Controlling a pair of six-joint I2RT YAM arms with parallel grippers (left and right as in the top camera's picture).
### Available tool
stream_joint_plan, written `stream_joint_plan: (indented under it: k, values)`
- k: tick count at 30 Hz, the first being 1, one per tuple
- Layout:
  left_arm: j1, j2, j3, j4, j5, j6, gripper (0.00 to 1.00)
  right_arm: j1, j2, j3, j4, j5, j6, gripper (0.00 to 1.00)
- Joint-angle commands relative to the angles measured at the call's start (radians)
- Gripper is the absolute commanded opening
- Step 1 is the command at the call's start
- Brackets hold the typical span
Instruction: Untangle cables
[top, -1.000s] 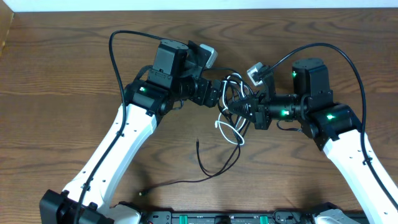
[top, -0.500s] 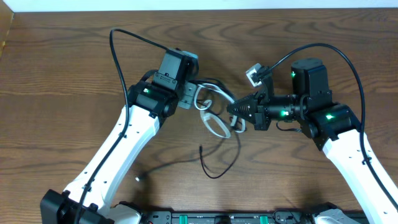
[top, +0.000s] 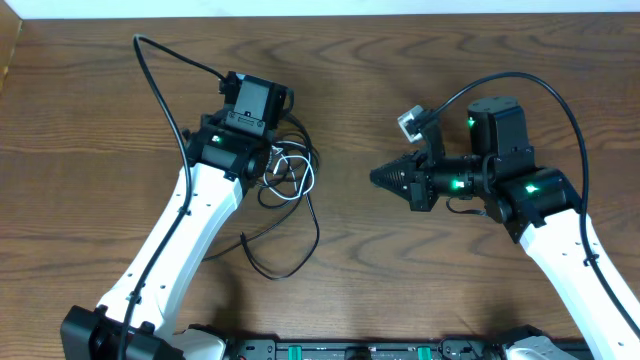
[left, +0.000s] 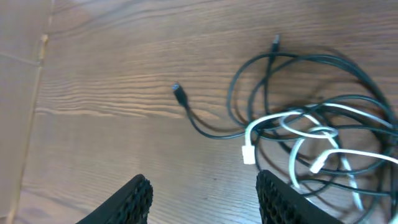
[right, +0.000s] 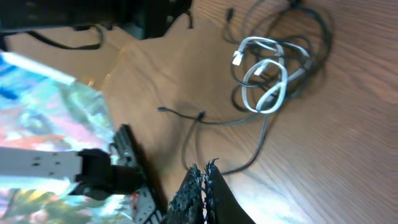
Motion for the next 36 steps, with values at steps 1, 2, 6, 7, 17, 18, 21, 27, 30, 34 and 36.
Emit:
stream_joint_plan:
  k: [1, 2, 6, 7, 17, 18, 21, 27, 30, 34, 36]
  values:
    - [0.001, 0.011, 0.000, -0.003, 0.137, -0.026, 0.55, -0.002, -0.018, 0.014, -0.015, 0.121, -0.013, 0.06]
    - [0.001, 0.011, 0.000, -0.003, 0.172, -0.026, 0.55, -0.002, -0.018, 0.014, -0.022, 0.155, -0.013, 0.09]
    - [0.002, 0.011, 0.000, -0.002, 0.307, -0.027, 0.58, -0.001, -0.015, 0.014, -0.049, 0.260, -0.012, 0.16]
    - [0.002, 0.010, 0.000, -0.002, 0.341, -0.027, 0.63, -0.001, -0.011, 0.014, -0.051, 0.265, -0.012, 0.21]
    - [0.039, -0.063, 0.001, -0.007, 0.450, -0.031, 0.78, 0.003, 0.110, 0.014, -0.016, 0.267, 0.022, 0.72]
    - [0.050, -0.077, 0.001, -0.012, 0.450, -0.031, 0.78, 0.006, 0.125, 0.014, -0.007, 0.267, 0.032, 0.74]
    - [0.100, -0.131, 0.001, -0.032, 0.449, -0.031, 0.80, 0.039, 0.193, 0.014, 0.056, 0.266, 0.085, 0.80]
    - [0.234, -0.220, 0.001, -0.083, 0.449, -0.031, 0.84, 0.143, 0.311, 0.014, 0.227, 0.283, 0.170, 0.88]
    - [0.300, -0.239, 0.001, -0.130, 0.449, -0.031, 0.84, 0.202, 0.388, 0.014, 0.295, 0.391, 0.234, 0.96]
    - [0.333, -0.238, 0.000, -0.169, 0.450, -0.031, 0.85, 0.241, 0.486, 0.014, 0.383, 0.420, 0.279, 0.99]
    - [0.334, -0.237, 0.000, -0.180, 0.449, -0.031, 0.85, 0.257, 0.533, 0.014, 0.428, 0.420, 0.307, 0.99]
